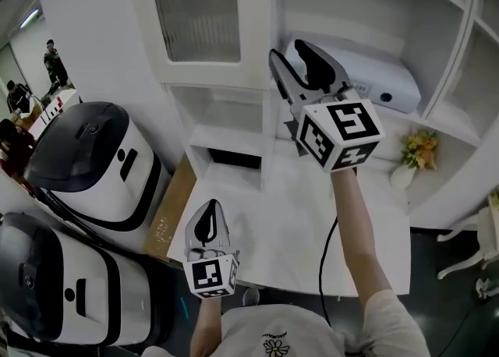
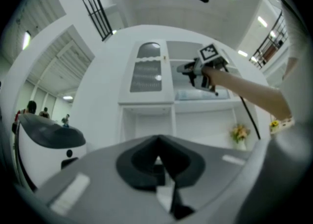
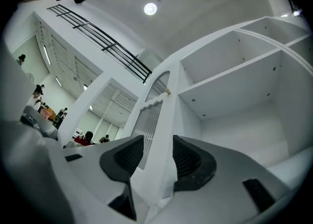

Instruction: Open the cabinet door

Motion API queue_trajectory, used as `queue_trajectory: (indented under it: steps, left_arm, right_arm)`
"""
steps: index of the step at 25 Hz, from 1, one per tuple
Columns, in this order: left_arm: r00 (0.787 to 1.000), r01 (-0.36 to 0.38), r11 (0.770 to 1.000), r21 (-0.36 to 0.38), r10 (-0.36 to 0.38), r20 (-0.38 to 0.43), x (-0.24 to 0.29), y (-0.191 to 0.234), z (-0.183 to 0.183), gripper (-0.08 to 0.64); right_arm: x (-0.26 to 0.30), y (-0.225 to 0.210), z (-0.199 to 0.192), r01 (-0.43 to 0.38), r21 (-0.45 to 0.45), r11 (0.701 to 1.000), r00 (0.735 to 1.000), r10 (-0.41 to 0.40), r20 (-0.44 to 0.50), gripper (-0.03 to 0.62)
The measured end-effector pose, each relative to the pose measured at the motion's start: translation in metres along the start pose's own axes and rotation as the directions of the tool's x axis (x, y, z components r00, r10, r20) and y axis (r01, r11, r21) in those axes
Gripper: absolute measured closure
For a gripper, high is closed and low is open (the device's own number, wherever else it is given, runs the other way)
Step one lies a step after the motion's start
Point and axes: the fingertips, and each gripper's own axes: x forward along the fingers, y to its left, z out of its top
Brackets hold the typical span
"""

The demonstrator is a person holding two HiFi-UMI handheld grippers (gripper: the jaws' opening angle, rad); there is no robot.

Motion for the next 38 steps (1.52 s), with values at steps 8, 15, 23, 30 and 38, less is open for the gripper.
queue_trajectory:
  steps: [8,15,23,30,38]
  left_arm:
    - [0.999,-0.029,1.000,0.003,0.029,-0.033,-0.003,0.016,-0.009,0.554]
    - [0.998,-0.040,0.999,0.008,0.040,-0.053,-0.006,0.029,-0.015,0.554]
    - [0.996,-0.061,0.998,-0.005,0.061,-0.068,-0.009,0.042,-0.023,0.554]
    - [0.996,-0.045,0.999,-0.012,0.044,-0.075,-0.013,0.040,-0.026,0.554]
    - [0.994,-0.066,0.998,0.003,0.066,-0.092,-0.021,0.055,-0.028,0.554]
  right_arm:
    - [0.061,-0.025,-0.020,0.094,0.063,0.994,0.987,-0.084,-0.134,0.423]
    - [0.080,-0.022,-0.031,0.069,0.080,0.994,0.980,-0.052,-0.192,0.435]
    - [0.083,-0.021,-0.031,0.044,0.122,0.992,0.979,-0.019,-0.203,0.428]
    - [0.081,-0.019,-0.032,0.046,0.085,0.995,0.980,-0.028,-0.197,0.431]
    - [0.076,-0.021,-0.032,0.054,0.133,0.990,0.986,-0.031,-0.167,0.466]
